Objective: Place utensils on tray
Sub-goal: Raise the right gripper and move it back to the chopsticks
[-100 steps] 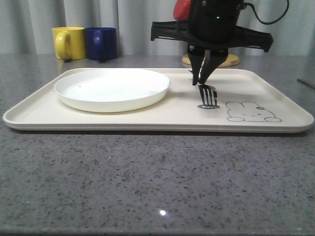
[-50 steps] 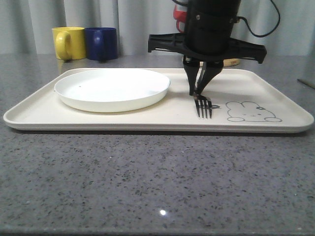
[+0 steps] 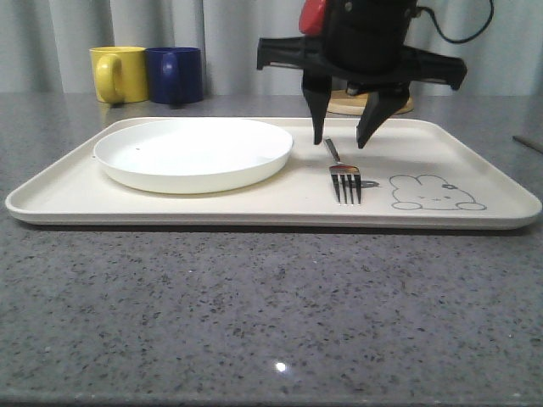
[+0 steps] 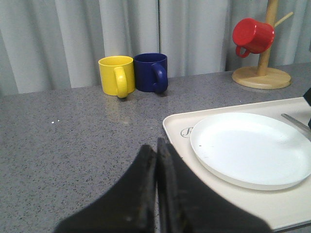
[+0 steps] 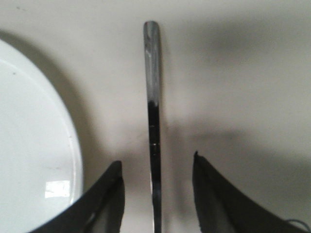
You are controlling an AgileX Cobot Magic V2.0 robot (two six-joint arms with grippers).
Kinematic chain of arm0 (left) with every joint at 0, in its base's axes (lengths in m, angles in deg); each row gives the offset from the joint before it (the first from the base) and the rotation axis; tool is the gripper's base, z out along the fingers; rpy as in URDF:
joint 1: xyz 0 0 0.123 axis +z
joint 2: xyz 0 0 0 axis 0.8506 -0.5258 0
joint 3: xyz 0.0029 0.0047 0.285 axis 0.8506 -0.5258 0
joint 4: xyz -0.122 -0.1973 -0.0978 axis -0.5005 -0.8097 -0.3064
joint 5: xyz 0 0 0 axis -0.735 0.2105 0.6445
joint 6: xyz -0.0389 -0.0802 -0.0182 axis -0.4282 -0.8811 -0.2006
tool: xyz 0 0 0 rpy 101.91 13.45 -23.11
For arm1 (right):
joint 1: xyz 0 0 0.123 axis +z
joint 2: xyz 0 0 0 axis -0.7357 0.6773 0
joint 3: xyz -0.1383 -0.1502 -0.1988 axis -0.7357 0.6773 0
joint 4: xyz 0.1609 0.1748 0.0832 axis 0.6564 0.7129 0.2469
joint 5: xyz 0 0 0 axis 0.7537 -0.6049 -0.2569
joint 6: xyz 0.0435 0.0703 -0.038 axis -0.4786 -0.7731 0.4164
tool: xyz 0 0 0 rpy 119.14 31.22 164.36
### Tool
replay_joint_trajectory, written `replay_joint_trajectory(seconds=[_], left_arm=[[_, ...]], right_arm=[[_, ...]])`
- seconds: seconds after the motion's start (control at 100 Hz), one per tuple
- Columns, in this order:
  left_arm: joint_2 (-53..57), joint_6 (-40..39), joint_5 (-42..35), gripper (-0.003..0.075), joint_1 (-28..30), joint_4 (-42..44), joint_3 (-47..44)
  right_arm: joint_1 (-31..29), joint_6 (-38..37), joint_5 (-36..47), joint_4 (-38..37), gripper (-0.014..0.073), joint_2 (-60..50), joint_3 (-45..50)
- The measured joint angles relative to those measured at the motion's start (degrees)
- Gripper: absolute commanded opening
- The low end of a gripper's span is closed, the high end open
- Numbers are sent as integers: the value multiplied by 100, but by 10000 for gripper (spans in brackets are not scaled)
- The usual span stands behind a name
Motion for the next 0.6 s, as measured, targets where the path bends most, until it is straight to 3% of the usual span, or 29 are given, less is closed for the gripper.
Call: replay_joint_trajectory(seconds=[0.22,0.6], left_arm=[[0,0,-9,-17,0,0,0],[0,0,-9,-17,0,0,0]], right_arm=[[-387,813,-454,59,350,-639,-34],[-2225,2519,-1090,422,350,-1091,-34]])
